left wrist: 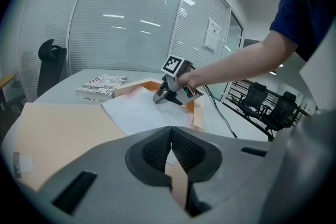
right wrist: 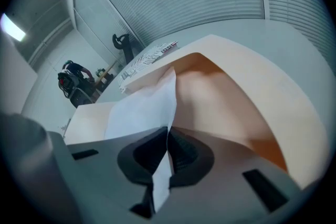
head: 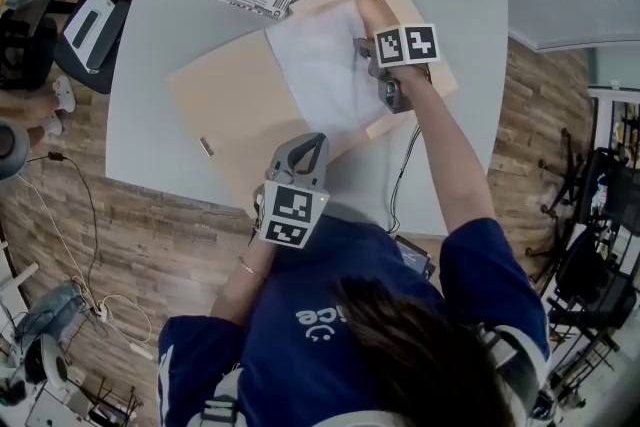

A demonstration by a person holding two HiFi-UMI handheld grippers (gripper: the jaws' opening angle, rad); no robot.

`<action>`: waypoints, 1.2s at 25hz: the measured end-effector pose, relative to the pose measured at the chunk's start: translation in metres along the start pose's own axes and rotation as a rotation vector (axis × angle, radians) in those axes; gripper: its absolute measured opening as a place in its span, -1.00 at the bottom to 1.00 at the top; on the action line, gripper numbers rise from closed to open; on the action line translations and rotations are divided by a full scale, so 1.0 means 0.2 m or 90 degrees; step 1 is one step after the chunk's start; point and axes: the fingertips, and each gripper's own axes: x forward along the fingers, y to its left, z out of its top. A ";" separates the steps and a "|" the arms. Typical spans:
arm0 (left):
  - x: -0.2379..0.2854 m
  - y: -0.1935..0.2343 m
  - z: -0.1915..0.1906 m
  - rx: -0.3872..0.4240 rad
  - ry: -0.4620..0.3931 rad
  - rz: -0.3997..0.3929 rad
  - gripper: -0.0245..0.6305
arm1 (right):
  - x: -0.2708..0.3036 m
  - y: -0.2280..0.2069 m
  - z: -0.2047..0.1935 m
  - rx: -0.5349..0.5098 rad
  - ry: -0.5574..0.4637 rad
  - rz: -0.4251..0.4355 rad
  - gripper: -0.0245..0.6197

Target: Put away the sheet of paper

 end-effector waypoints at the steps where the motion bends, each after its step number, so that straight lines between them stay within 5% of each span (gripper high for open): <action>1: 0.01 0.00 -0.02 0.000 0.010 0.000 -0.91 | -0.01 -0.02 0.00 -0.016 0.008 -0.025 -0.90; 9: 0.06 -0.01 -0.14 0.003 0.069 -0.013 -0.91 | -0.11 -0.15 0.08 -0.239 0.009 -0.231 -0.90; 15: 0.06 -0.01 -0.16 0.001 0.076 -0.013 -0.91 | -0.14 -0.25 0.06 -0.255 0.043 -0.378 -0.84; 23: 0.04 0.00 -0.12 -0.001 0.050 -0.001 -0.91 | -0.15 -0.22 0.01 -0.202 0.031 -0.376 -0.15; 30: 0.02 -0.01 -0.09 -0.005 0.025 0.001 -0.91 | -0.35 -0.09 0.08 -0.167 -0.084 -0.338 -0.09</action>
